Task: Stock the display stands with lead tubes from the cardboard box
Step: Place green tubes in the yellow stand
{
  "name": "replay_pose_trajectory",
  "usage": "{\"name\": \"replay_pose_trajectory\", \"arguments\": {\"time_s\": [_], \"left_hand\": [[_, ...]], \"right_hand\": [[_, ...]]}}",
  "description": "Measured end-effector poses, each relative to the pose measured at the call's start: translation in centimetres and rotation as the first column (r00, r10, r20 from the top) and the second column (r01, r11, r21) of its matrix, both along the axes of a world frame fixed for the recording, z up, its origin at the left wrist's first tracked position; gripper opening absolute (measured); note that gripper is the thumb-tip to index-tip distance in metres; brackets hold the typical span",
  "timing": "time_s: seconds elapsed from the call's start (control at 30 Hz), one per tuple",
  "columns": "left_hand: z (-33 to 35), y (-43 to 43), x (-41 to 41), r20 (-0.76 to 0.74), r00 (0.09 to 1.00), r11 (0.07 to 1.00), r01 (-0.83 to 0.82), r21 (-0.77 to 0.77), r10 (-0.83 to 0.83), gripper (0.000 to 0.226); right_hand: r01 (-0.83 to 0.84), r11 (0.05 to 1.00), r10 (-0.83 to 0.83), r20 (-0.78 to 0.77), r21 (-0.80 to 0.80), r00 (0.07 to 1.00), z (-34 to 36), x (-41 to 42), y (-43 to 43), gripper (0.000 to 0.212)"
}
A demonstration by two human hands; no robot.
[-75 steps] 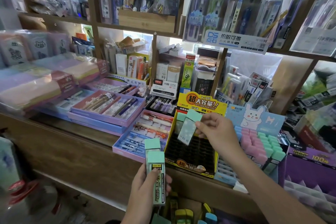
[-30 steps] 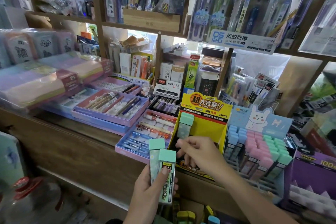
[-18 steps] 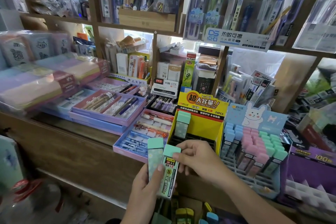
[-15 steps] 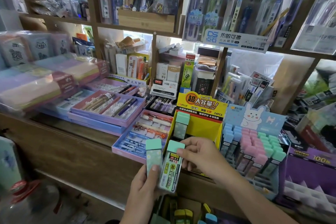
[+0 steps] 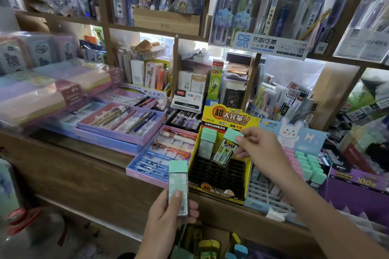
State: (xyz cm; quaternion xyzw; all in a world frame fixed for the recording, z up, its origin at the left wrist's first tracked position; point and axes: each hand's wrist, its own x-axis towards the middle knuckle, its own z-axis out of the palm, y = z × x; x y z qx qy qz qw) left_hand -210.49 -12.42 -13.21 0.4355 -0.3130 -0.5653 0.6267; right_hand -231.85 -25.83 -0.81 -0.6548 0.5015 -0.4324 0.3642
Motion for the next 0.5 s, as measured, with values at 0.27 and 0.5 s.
{"name": "replay_pose_trajectory", "arguments": {"time_s": [0.27, 0.5], "left_hand": [[0.4, 0.3, -0.3, 0.033, 0.999, 1.000, -0.003, -0.025, 0.003, 0.044], [0.6, 0.4, -0.3, 0.050, 0.999, 1.000, 0.008, -0.027, -0.006, 0.044]], "right_hand": [[0.052, 0.993, -0.064, -0.111, -0.111, 0.992, -0.6, 0.0, -2.1, 0.011], [0.032, 0.994, -0.054, -0.206, -0.105, 0.977, -1.8, 0.7, -2.9, 0.019]]}}
